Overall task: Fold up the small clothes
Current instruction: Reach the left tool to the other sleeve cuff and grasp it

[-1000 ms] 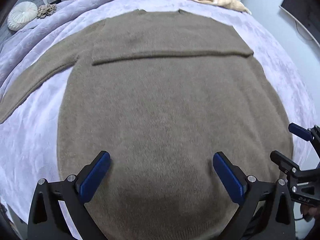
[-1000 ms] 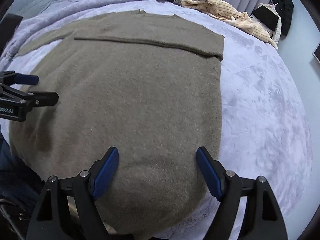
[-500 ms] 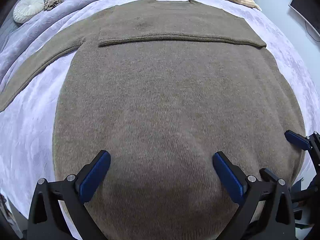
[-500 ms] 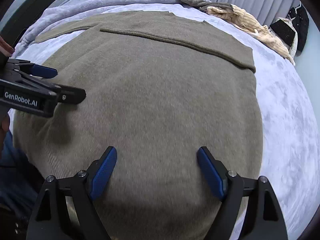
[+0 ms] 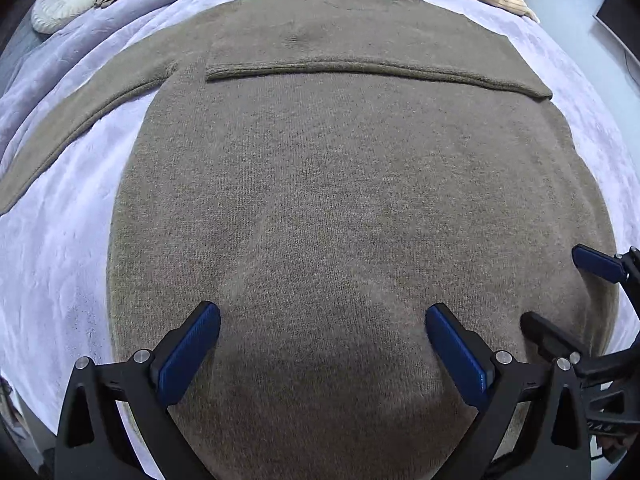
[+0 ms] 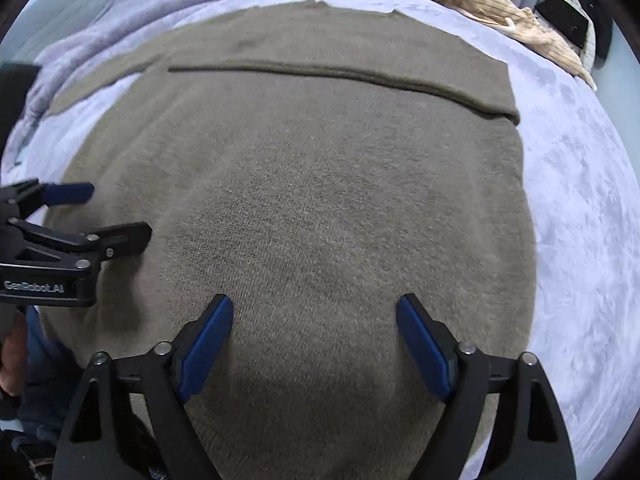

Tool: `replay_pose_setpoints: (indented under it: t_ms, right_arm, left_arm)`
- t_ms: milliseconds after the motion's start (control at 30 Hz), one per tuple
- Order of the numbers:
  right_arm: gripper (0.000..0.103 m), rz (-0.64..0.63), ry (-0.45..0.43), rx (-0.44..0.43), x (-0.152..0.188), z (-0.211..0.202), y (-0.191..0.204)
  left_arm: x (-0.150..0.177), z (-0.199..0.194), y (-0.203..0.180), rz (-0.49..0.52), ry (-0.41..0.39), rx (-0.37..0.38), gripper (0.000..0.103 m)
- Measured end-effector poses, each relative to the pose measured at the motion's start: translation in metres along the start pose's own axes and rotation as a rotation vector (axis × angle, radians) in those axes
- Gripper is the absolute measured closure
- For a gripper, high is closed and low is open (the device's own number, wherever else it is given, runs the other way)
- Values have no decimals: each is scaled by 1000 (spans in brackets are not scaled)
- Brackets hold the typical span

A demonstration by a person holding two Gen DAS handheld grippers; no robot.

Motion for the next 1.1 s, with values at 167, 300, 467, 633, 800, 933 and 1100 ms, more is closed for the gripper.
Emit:
replay_pose_setpoints:
  t_ms: [167, 300, 467, 633, 800, 933, 1100]
  right_arm:
    - [10, -6, -22, 12, 2, 2, 3]
    - [3, -53, -44, 68, 8, 2, 10]
    - [3, 21, -91, -13, -27, -32, 2]
    - [3, 17, -161, 62, -66, -41, 6]
    - [3, -20, -141, 47, -76, -38, 18]
    - [3, -60, -118, 54, -87, -27, 35]
    - [3, -79, -86, 60, -98, -15, 52]
  left_arm:
    - [-2, 2, 0, -20, -24, -10, 0]
    - [-10, -3, 3, -47, 4, 5, 0]
    - [-39, -36, 54, -175, -128, -41, 0]
    - [-66, -49, 152, -414, -244, -96, 0]
    - [-73, -49, 278, -714, -347, -60, 0]
    - [-61, -52, 357, -874, -437, -29, 0]
    - [-48, -34, 429, -1016, -574, 215, 0]
Point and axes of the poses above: each gripper's, at about its wrist camera, not at the fingertips, and z roughly the way its jaws point, y to its left, x to its underside, the point moved 5 cm from there along z, roughly the way its jaws point, and after that the axes turned 6 degrees about x, right-handed, at the moved point
